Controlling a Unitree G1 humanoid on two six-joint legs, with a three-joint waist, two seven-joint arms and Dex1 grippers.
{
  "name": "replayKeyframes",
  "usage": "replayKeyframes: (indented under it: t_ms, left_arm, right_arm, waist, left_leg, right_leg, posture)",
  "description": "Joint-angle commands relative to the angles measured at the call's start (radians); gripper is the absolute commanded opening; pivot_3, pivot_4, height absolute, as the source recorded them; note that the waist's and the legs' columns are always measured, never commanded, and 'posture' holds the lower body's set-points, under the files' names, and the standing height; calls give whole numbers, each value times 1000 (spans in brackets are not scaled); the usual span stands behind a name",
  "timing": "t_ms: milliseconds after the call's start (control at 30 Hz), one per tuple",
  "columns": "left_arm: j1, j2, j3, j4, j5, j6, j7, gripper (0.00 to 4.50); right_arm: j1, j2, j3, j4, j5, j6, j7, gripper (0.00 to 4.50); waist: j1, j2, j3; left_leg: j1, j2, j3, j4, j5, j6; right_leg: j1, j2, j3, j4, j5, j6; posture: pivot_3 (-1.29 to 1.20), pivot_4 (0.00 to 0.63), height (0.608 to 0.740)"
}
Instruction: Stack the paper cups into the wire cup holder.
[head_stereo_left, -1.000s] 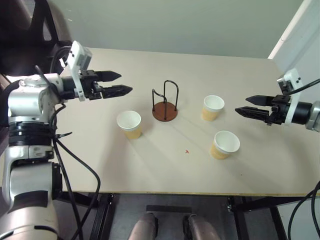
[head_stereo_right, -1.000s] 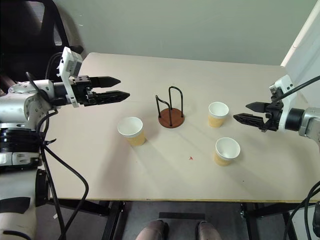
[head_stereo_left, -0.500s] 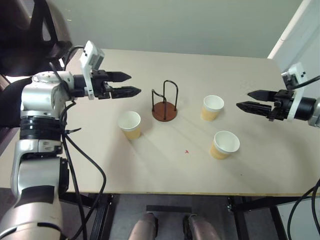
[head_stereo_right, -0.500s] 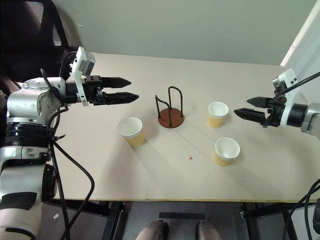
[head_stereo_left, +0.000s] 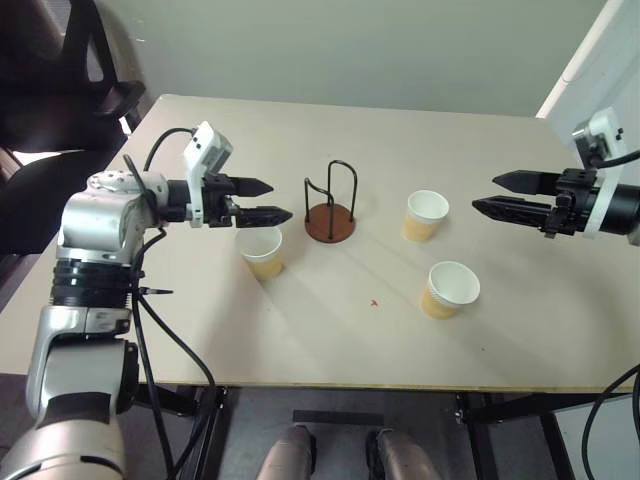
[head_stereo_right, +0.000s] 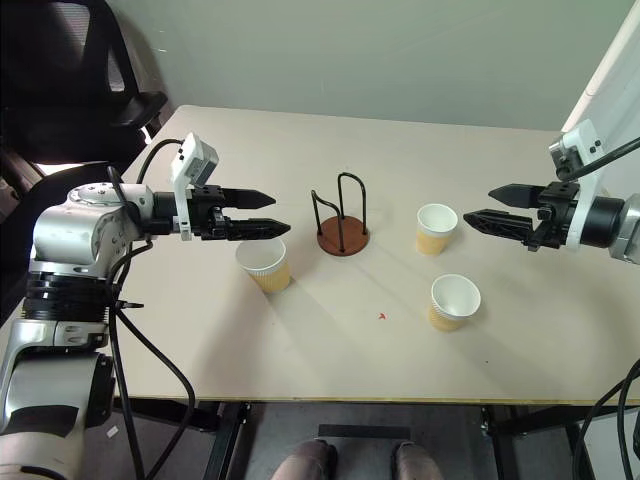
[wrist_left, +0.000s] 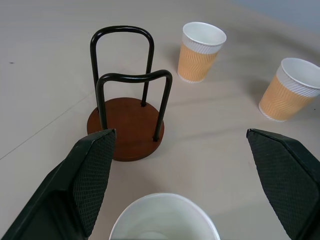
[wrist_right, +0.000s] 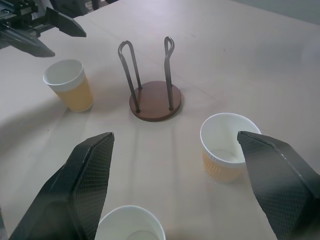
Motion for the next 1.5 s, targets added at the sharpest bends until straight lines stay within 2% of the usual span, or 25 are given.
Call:
replayKeyframes:
  t_ms: [33, 633, 867, 967, 1300, 1500]
  left_arm:
    - [-21, -7, 15, -28, -17, -5, 3, 4500]
    - [-25, -39, -48, -33, 4, 60, -2, 4500]
    - [-140, -173, -89, 141, 117, -41, 171, 4500]
    - [-174, -209, -96, 183, 136, -59, 189, 4500]
    - [-161, -243, -126, 149, 135, -30, 141, 4500]
    - [-157, -273, -126, 162, 153, -43, 179, 4500]
  right_arm:
    - [-15, -35, -42, -14, 7, -2, -6, 4080]
    - [21, -77, -71, -42, 54, 41, 9, 4080]
    - [33, -60, -88, -69, 87, 46, -8, 4080]
    - [45, -54, -92, -78, 92, 42, -19, 4080]
    - [66, -64, -106, -85, 108, 37, -31, 4080]
    - [72, -63, -101, -83, 106, 29, -29, 4080]
  waist:
    - [0, 0, 0]
    - [4, 0, 0]
    - [12, 0, 0]
    - [9, 0, 0]
    - [6, 0, 0]
    - [12, 0, 0]
  left_leg:
    - [0, 0, 0, 0, 0, 0]
    - [0, 0, 0, 0, 0, 0]
    - [-1, 0, 0, 3, 0, 1]
    - [-1, -1, 0, 6, -1, 2]
    - [-2, -1, 1, 7, -1, 3]
    - [-2, -1, 1, 7, -1, 3]
  right_leg:
    - [0, 0, 0, 0, 0, 0]
    - [0, 0, 0, 0, 0, 0]
    - [1, 0, 0, 0, 1, 2]
    - [2, 0, 1, 0, 2, 4]
    - [1, 0, 2, -1, 3, 5]
    - [2, 0, 2, -1, 3, 6]
  posture:
    - [0, 150, 740]
    - [0, 150, 740]
    - [0, 150, 740]
    - [0, 150, 740]
    - [0, 150, 740]
    - [0, 150, 740]
